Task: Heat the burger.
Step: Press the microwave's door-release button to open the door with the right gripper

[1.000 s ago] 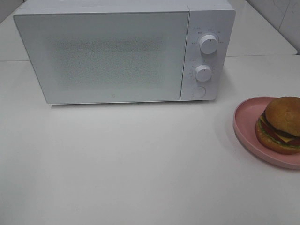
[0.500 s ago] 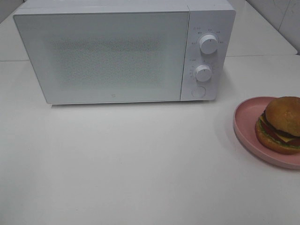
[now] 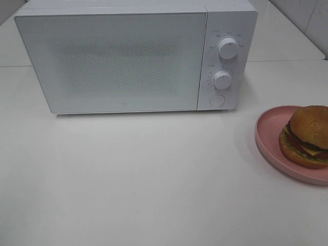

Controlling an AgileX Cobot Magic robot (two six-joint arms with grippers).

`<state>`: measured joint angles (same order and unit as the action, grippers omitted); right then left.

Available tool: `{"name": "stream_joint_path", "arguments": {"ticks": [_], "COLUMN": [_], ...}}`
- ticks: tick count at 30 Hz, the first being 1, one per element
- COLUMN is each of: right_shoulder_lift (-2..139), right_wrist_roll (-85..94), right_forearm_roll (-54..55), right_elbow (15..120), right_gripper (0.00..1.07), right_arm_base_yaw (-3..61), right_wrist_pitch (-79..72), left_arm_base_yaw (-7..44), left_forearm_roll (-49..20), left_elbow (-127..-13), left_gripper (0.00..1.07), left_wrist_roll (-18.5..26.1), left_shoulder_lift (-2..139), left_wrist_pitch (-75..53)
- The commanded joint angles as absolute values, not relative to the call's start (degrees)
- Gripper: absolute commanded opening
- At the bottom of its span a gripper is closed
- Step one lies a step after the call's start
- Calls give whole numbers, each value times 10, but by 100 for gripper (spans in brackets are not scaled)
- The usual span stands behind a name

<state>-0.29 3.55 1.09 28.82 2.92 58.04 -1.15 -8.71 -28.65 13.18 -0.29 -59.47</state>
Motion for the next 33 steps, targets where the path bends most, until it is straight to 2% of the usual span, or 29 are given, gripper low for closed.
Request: {"name": "stream_joint_path", "arguments": {"ticks": [1,21,29,33], "right_shoulder_lift": [-16,5,97,179], "right_wrist_roll": [33,33,33,33], "right_forearm_roll": [10,11,11,11], "right_elbow": [290,298,303,303], "right_gripper": [71,71,70,65], "right_arm_base_yaw": [25,25,25,25], "right_wrist_pitch": [572,556,425,347], "left_arm_base_yaw": [-8,-8,-8,-8], "left_forearm_roll": [-89,-89,-89,-89], "left_elbow": [-285,-285,-285,-285], "left_gripper": [0,0,0,0], "left_wrist_roll": [129,129,129,129], "left_shoulder_lift": [-16,-16,-16,-16], "left_wrist_pitch": [-595,-595,-595,-595]}}
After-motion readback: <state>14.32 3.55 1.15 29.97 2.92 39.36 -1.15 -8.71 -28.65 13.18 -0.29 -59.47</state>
